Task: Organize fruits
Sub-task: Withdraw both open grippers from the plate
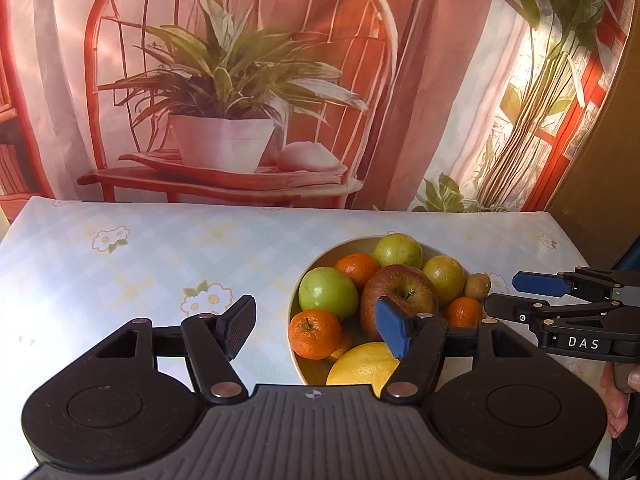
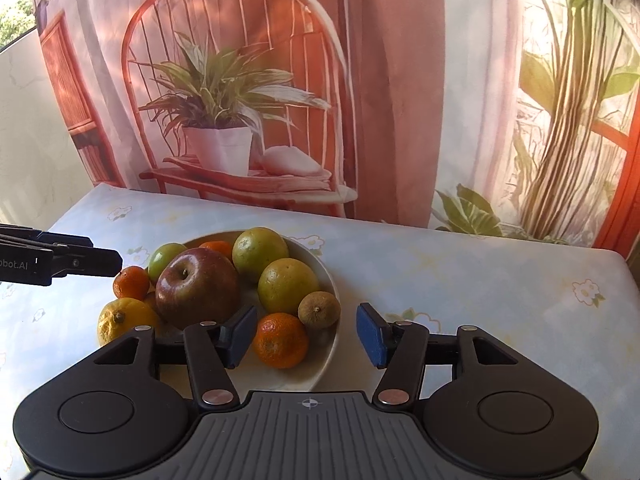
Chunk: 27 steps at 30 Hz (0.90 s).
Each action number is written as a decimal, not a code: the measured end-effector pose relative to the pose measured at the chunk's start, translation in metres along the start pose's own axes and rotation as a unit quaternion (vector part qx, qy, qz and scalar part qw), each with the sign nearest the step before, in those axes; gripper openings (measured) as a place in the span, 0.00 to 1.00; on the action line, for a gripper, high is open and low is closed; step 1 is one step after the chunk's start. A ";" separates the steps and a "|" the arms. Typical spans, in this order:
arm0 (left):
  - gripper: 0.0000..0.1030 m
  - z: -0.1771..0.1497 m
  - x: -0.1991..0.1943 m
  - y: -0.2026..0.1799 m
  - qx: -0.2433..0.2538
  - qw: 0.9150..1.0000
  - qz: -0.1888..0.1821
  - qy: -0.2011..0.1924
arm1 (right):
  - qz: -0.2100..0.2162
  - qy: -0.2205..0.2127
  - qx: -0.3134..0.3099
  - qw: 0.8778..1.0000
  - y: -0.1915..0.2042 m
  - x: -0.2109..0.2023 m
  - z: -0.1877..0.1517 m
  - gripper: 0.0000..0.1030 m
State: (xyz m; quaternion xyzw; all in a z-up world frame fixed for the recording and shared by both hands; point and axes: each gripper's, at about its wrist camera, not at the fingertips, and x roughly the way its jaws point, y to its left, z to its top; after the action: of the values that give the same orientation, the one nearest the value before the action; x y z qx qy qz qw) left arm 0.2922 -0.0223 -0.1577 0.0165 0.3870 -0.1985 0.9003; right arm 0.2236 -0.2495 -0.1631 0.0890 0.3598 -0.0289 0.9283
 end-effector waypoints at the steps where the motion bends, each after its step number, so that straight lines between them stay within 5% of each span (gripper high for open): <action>1: 0.71 -0.001 -0.006 -0.003 0.010 1.000 0.002 -0.008 | 0.000 -0.003 0.007 1.000 0.000 -0.004 -0.001 0.57; 6: 0.78 -0.007 -0.028 -0.013 0.025 0.999 0.014 -0.022 | -0.002 -0.022 0.038 0.999 0.005 -0.026 -0.012 0.90; 10: 0.90 -0.015 -0.049 -0.014 0.007 0.999 0.014 -0.042 | 0.002 -0.031 0.060 0.998 0.010 -0.043 -0.019 1.00; 27: 0.95 -0.039 -0.115 -0.012 -0.030 0.993 0.017 -0.113 | -0.049 -0.093 0.045 0.994 0.050 -0.111 -0.041 1.00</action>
State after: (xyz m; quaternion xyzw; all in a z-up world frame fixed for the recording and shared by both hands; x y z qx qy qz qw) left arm 0.1892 0.0133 -0.1021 -0.0261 0.2882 -0.1725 0.9415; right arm 0.1204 -0.1938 -0.1114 0.1097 0.2745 -0.0980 0.9503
